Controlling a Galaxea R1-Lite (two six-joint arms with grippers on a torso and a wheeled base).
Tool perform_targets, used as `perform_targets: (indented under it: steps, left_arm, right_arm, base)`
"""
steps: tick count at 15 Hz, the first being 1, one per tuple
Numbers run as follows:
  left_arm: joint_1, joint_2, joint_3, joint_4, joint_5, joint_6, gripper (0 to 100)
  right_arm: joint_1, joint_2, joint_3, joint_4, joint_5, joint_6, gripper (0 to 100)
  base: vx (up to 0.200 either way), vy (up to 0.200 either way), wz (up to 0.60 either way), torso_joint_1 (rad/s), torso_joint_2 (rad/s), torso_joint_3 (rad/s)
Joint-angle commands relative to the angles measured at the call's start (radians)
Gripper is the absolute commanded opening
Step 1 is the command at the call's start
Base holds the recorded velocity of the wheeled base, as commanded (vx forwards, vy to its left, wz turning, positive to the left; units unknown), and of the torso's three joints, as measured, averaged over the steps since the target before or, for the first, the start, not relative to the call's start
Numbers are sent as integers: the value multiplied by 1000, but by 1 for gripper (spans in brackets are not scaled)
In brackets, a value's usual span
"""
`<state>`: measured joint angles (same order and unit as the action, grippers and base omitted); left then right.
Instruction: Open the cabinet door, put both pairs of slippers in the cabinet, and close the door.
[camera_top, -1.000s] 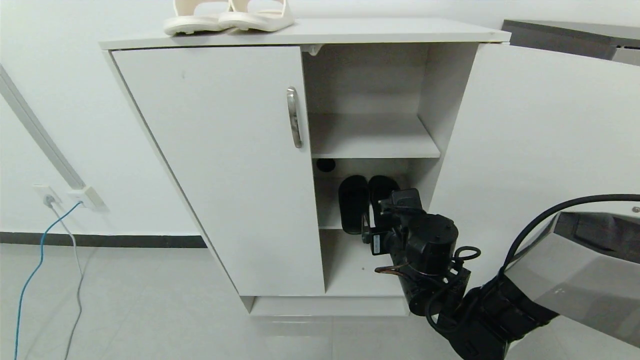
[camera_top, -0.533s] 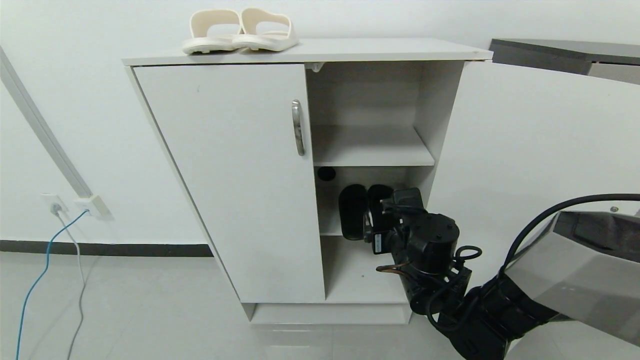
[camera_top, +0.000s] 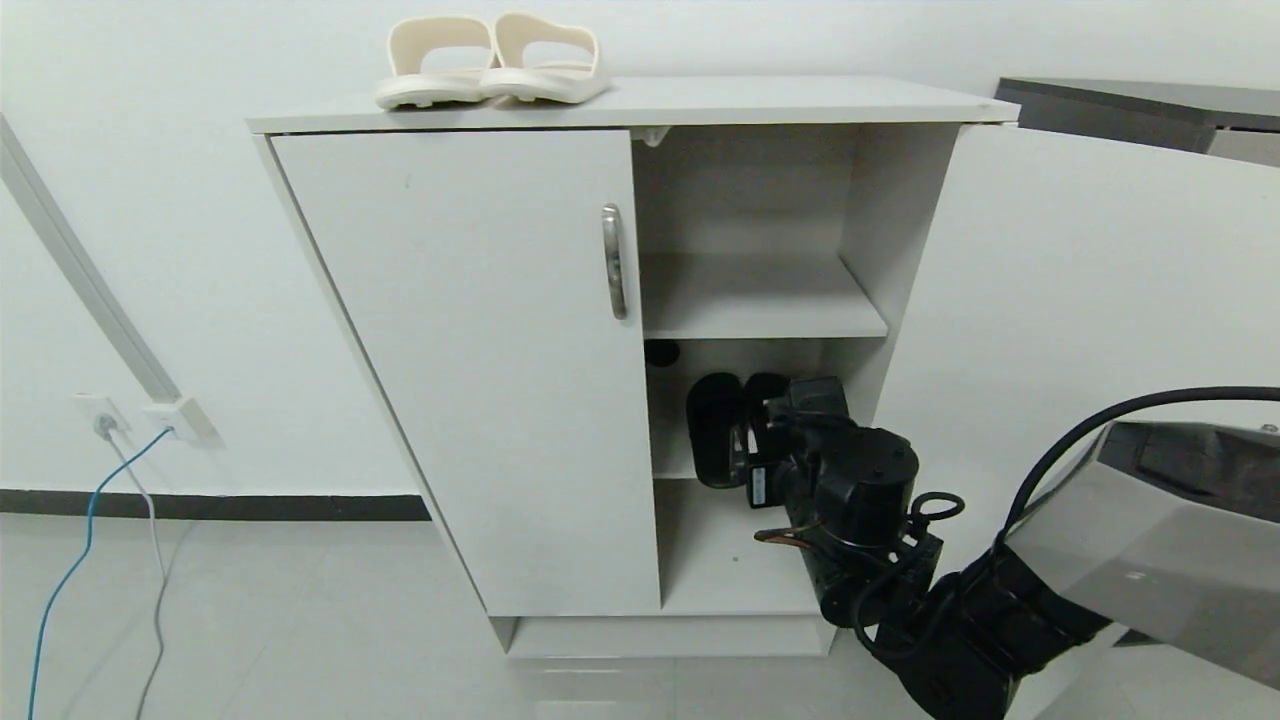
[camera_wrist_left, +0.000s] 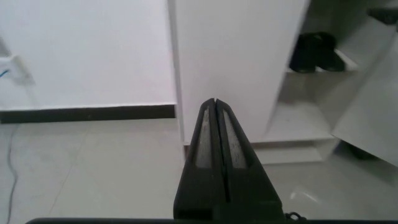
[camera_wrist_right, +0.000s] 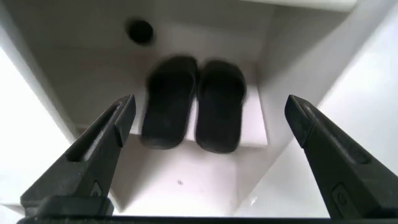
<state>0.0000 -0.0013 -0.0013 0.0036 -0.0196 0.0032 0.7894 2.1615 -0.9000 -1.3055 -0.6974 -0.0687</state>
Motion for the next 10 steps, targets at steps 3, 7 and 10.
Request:
perform_targets:
  steps: [3,7,10]
  left_arm:
    - [2,1,0,-1,0,0,0]
    - [2,1,0,-1,0,1,0]
    - [2,1,0,1,0,1,0]
  right_arm:
    - [-1,3,12,-9,1,-3,100]
    - [-1,3,36,-58,9,-29,100]
    - [-1,1,49,-77,26,-34,100]
  base:
    - [0,200,0,2,2,7]
    - [0,200,0,2,1,-2]
    - [0,200,0,1,2,2]
